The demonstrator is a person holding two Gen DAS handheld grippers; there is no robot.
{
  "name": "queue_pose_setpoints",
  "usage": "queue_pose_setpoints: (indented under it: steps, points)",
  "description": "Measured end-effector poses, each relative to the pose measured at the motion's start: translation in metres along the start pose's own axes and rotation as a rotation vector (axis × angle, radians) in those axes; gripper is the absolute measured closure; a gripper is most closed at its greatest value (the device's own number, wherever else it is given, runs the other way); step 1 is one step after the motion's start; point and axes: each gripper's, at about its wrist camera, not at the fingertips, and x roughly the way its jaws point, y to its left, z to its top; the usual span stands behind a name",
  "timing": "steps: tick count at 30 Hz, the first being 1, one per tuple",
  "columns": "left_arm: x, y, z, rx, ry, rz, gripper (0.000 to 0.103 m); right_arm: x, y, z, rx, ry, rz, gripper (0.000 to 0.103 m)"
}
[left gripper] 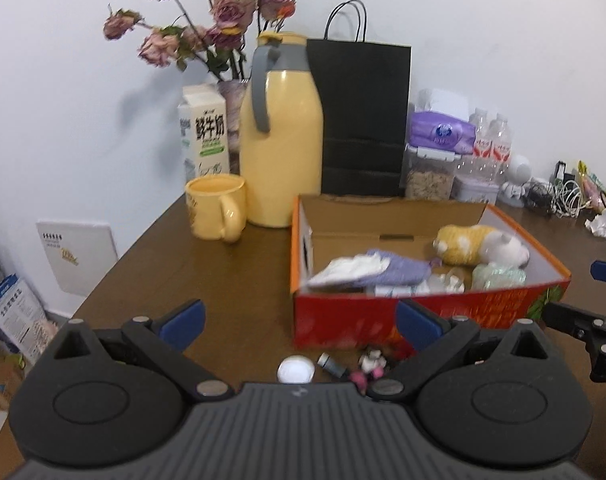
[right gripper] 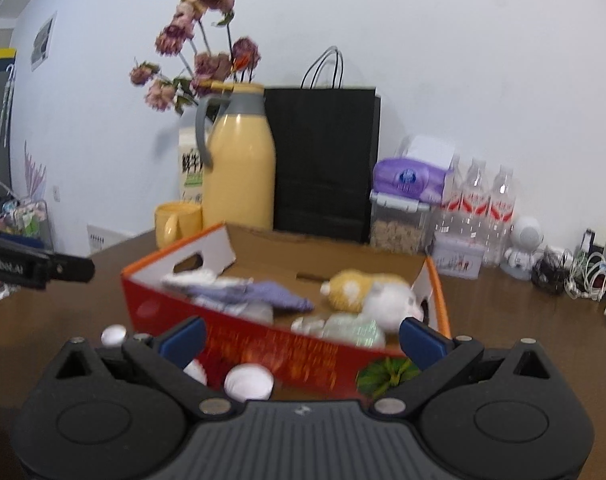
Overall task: Organize objects
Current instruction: 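Move both grippers back to the items on the table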
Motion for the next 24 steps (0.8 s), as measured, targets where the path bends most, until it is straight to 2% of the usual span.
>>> queue_pose_setpoints:
  steps: [8,16,24]
  points:
    - [-0.003,0.014,-0.030,-0.020,0.077,-0.002,0.000,0.001,0.016,-0.029,0.005,0.123,0.020,0.000]
    - [-0.007,0.025,-0.046,-0.044,0.116,-0.005,0.000,0.014,0.042,-0.044,0.043,0.265,0.060,0.000]
    - [-0.003,0.028,-0.055,-0.082,0.138,-0.045,0.000,0.030,0.063,-0.049,0.019,0.344,0.022,0.000]
